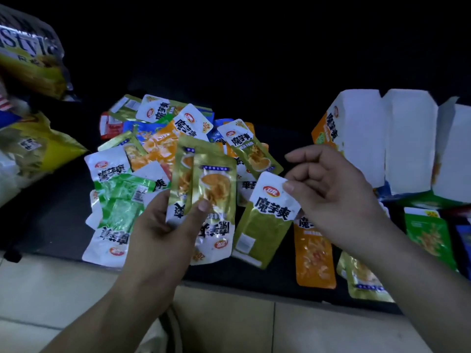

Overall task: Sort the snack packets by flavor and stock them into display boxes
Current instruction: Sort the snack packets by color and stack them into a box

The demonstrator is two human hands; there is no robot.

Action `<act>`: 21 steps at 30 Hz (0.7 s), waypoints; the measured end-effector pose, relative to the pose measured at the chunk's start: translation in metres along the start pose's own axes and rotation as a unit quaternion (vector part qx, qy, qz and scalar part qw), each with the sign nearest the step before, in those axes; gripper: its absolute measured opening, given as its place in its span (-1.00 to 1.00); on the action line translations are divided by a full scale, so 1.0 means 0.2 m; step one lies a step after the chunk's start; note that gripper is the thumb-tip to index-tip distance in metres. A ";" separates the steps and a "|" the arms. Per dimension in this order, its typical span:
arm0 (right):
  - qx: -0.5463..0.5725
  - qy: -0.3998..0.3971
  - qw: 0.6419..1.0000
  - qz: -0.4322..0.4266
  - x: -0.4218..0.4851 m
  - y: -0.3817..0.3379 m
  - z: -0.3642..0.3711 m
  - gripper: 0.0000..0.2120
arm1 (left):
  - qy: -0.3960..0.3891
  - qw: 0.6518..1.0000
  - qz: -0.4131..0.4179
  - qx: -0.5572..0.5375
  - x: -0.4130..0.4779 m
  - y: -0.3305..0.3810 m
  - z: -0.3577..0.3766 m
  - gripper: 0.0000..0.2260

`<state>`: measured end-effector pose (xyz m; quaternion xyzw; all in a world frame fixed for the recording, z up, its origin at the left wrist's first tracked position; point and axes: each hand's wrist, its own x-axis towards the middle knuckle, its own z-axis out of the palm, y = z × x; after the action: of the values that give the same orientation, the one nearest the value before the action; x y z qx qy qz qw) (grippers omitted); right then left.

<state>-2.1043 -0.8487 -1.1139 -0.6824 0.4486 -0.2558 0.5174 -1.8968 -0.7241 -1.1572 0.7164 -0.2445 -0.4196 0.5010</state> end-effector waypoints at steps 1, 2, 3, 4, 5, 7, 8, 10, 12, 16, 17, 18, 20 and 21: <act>0.018 -0.003 1.000 0.003 -0.02 -0.01 -0.01 -0.71 | -0.019 0.999 -0.003 0.027 -0.01 0.00 0.02 -0.46; 0.042 0.002 0.999 0.012 -0.05 -0.02 -0.02 -0.72 | -0.048 0.998 -0.005 0.045 -0.03 -0.01 0.05 -0.46; 0.062 0.017 0.998 0.023 -0.07 -0.01 -0.02 -0.74 | -0.079 0.996 -0.009 0.041 -0.06 -0.01 0.08 -0.51; 0.070 0.040 0.996 0.033 -0.10 0.01 -0.01 -0.77 | -0.118 0.992 -0.022 0.029 -0.08 -0.01 0.12 -0.59; 0.064 0.068 0.995 0.040 -0.13 0.03 0.01 -0.78 | -0.152 0.988 -0.036 0.022 -0.11 0.01 0.16 -0.67; 0.040 0.112 0.991 0.063 -0.19 0.11 0.06 -0.80 | -0.201 0.978 -0.046 0.026 -0.17 0.00 0.23 -0.69; 0.032 0.126 0.989 0.073 -0.22 0.15 0.08 -0.79 | -0.213 0.975 -0.056 0.017 -0.20 -0.01 0.26 -0.69; 0.028 0.148 0.985 0.084 -0.27 0.23 0.12 -0.80 | -0.229 0.971 -0.076 0.005 -0.24 -0.02 0.30 -0.69; 0.037 0.166 0.980 0.100 -0.30 0.25 0.11 -0.80 | -0.227 0.970 -0.084 -0.003 -0.26 -0.05 0.32 -0.71; 0.063 0.130 0.973 0.182 -0.39 0.20 0.00 -0.62 | -0.199 0.975 -0.093 -0.044 -0.25 -0.03 0.35 -0.80; 0.084 0.086 0.973 0.198 -0.42 0.18 -0.02 -0.63 | -0.218 0.968 -0.105 -0.064 -0.26 -0.02 0.37 -0.80; 0.107 0.048 0.970 0.215 -0.45 0.17 -0.02 -0.64 | -0.221 0.966 -0.113 -0.067 -0.27 -0.01 0.39 -0.79; 0.131 0.022 0.962 0.239 -0.51 0.16 -0.01 -0.62 | -0.231 0.963 -0.123 -0.068 -0.30 0.00 0.42 -0.78; 0.133 0.031 0.959 0.246 -0.53 0.18 -0.01 -0.61 | -0.242 0.958 -0.134 -0.072 -0.30 -0.01 0.44 -0.79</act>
<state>-2.1688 -0.7586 -1.1348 -0.4672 0.5807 -0.1991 0.6364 -2.0030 -0.7213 -1.1512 0.5817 -0.2291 -0.6599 0.4167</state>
